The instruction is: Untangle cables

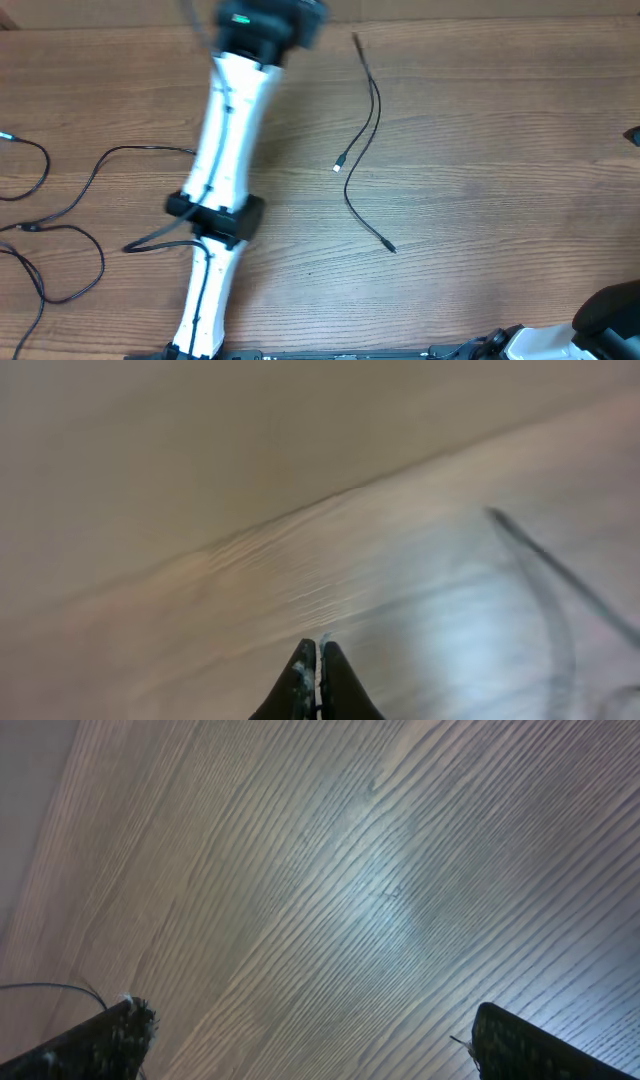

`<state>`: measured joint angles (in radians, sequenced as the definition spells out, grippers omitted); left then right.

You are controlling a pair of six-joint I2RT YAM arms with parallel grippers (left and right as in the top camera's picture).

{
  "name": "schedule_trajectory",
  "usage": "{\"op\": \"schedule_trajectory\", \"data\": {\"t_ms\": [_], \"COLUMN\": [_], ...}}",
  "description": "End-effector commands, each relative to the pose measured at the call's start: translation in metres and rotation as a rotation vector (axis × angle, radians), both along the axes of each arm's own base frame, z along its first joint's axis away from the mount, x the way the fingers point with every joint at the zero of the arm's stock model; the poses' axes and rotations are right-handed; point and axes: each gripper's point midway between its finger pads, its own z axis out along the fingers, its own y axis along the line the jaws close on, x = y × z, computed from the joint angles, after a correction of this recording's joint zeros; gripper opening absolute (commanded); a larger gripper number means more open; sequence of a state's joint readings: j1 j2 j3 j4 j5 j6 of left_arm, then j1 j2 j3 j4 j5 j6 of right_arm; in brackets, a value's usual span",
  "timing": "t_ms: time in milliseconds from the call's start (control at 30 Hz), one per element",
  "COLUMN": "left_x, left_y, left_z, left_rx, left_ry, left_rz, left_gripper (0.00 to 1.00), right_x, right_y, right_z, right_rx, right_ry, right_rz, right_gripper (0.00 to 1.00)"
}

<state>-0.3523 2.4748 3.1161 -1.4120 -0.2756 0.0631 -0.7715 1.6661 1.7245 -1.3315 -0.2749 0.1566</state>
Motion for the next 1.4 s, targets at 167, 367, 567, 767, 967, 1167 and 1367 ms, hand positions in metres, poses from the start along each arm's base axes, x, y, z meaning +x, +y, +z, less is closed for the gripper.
{"op": "schedule_trajectory", "data": {"t_ms": [167,367,567,767,967,1167,1367], "left_x": [-0.014,-0.028,-0.052,-0.052,-0.056,-0.056,-0.047], "left_y": [0.068,0.031,-0.011,-0.058,-0.082,-0.080,-0.075], "left_z": [-0.009,-0.034,-0.106,-0.168,-0.197,-0.238,-0.267], "left_rx": [-0.220,-0.263,-0.245,-0.376,-0.612,-0.602,-0.596], "left_ry": [0.148,0.270,0.521,0.608,0.622,0.579,0.531], "left_rz": [0.076,-0.014,0.024,0.244,0.680,0.809,0.816], "left_gripper": [0.06,0.59,1.00,1.00,1.00,0.97,1.00], "right_x": [0.001,0.000,0.000,0.000,0.000,0.000,0.001], "right_y": [0.001,0.003,0.003,0.003,0.003,0.003,0.005], "right_z": [-0.001,-0.001,-0.001,-0.001,-0.001,-0.001,-0.001], "right_rx": [0.010,0.016,0.016,0.016,0.016,0.017,0.029], "right_ry": [-0.009,-0.005,-0.005,-0.005,-0.005,-0.005,-0.012], "right_rz": [0.008,0.011,0.011,0.011,0.011,0.011,0.017], "right_gripper": [1.00,1.00,1.00,1.00,1.00,1.00,1.00]}}
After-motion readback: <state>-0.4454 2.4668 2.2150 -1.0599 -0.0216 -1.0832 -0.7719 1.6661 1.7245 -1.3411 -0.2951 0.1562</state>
